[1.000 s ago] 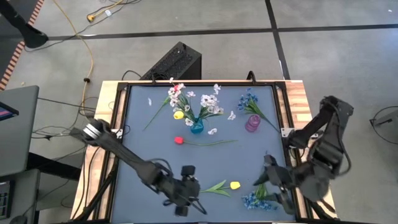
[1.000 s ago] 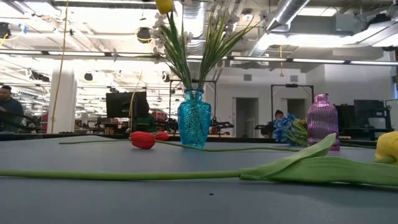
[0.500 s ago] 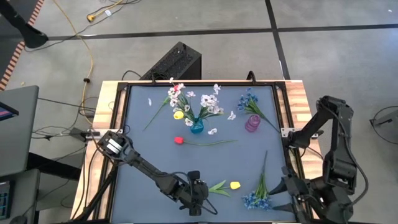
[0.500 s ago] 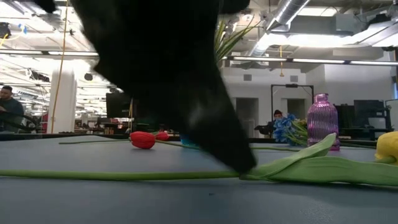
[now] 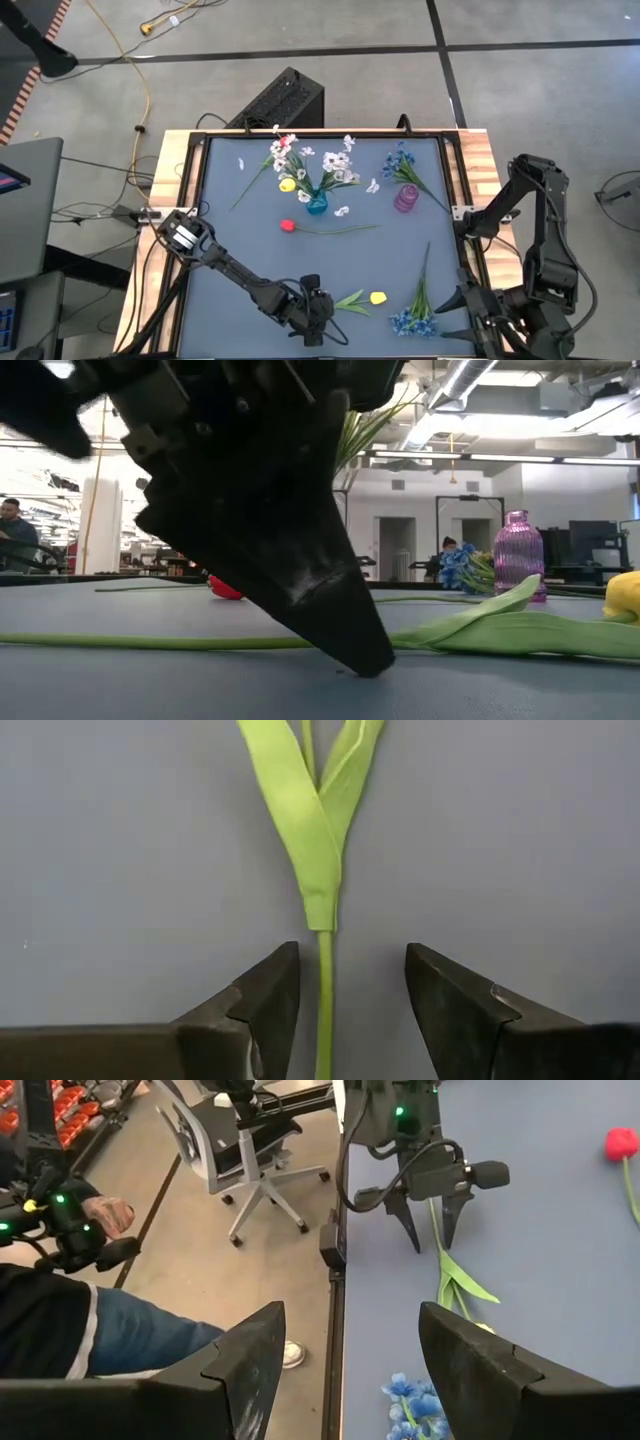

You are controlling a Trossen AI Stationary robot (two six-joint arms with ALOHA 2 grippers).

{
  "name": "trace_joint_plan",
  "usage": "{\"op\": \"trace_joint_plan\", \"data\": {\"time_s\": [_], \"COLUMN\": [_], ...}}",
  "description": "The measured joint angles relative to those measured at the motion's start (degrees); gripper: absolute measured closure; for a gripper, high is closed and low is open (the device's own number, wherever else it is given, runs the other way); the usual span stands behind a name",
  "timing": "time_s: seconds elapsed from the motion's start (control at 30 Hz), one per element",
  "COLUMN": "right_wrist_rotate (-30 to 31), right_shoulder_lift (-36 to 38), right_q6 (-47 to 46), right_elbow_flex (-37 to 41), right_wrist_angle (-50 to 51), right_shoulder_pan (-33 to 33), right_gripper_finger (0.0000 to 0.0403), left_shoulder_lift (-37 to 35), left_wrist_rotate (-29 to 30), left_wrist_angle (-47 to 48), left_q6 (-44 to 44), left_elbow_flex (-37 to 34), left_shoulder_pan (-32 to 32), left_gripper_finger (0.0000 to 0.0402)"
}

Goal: Sort flowers into vase by color
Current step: Put the yellow flower into the blue vase

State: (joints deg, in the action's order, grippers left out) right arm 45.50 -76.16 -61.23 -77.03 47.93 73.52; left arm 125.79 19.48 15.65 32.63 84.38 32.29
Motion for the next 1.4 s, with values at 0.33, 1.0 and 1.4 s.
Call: {"op": "trace_joint_plan", "data": {"time_s": [0.33, 1.0, 1.4], "right_wrist_rotate": [1.10, 6.04, 9.77], "right_shoulder_lift": [0.00, 0.33, 0.33], "right_q6": [0.19, -0.04, 17.19], "right_elbow_flex": [0.02, 0.02, 0.02], "right_wrist_angle": [-0.33, -3.90, -13.48], "right_shoulder_pan": [-0.02, -2.06, -17.32], "right_gripper_finger": [0.0145, 0.0145, 0.0145], "left_shoulder_lift": [0.57, -33.44, -49.70], "left_wrist_rotate": [0.14, -1.03, -13.09], "left_wrist_angle": [3.83, 14.15, -6.46], "left_q6": [6.23, -18.10, -35.72], "left_elbow_flex": [0.15, -0.21, -0.18], "left_shoulder_pan": [-0.34, -10.13, -16.85], "left_gripper_finger": [0.0392, 0.0401, 0.0401]}}
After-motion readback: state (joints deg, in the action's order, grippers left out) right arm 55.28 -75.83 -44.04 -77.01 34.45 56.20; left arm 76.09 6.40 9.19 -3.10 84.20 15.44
